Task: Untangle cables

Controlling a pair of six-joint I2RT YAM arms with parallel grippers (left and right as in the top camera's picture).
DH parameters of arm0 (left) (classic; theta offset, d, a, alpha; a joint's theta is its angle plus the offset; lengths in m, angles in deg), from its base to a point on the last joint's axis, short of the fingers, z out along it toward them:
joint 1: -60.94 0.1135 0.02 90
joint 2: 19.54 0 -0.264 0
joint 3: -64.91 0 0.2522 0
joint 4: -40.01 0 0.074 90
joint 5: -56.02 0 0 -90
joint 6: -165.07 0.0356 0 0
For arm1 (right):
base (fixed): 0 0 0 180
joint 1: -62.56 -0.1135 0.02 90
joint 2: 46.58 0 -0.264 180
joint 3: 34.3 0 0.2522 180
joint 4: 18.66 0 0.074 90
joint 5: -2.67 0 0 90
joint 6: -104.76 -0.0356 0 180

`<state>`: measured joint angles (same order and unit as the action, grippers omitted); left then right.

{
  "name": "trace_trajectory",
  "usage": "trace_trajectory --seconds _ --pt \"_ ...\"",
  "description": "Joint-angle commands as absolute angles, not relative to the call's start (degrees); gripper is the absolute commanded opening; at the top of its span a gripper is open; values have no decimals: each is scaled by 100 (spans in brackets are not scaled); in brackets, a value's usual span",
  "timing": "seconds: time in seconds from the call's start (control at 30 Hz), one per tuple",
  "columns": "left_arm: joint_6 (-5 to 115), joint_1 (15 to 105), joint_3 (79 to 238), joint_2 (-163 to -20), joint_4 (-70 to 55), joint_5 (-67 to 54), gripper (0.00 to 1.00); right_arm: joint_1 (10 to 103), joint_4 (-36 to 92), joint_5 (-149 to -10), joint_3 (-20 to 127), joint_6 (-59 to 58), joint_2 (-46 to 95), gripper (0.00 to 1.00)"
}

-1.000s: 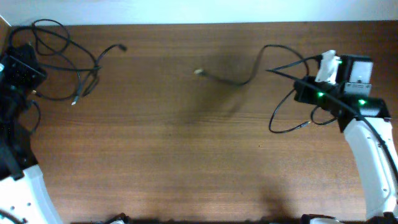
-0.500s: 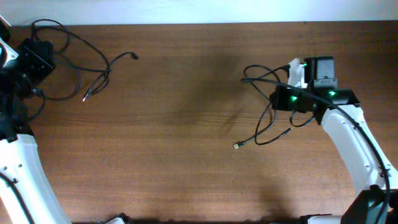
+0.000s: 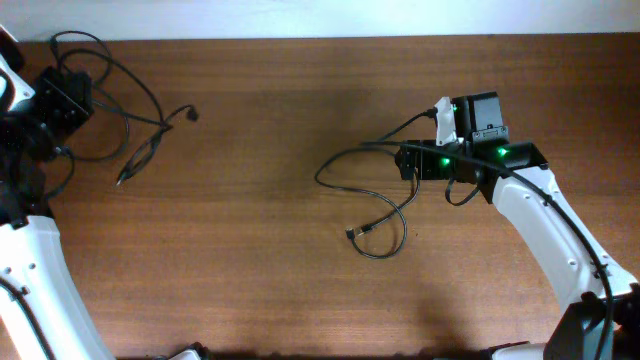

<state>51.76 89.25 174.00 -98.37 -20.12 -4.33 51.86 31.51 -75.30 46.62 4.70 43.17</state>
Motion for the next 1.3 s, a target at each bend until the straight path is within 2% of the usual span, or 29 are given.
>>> trace_trajectory --seconds 0.0,0.67,0.93,1.03,1.27 --pt "5288 8945 17472 -9857 -2014 -328 0 5167 3138 -7582 4638 509 4363 98" --pt "5290 8945 17472 -9870 -1966 -341 0 5169 3133 -7582 4638 509 4363 98" --pt "5290 8943 17472 -10292 -1597 -372 0 5169 3133 -7582 4638 509 4363 99" --pt "5299 8936 17472 -10561 -974 -234 0 5169 3133 -7582 4638 509 4363 99" --pt "6059 8429 17472 -11507 1922 78 0 5169 3135 -7582 4638 509 4363 98"
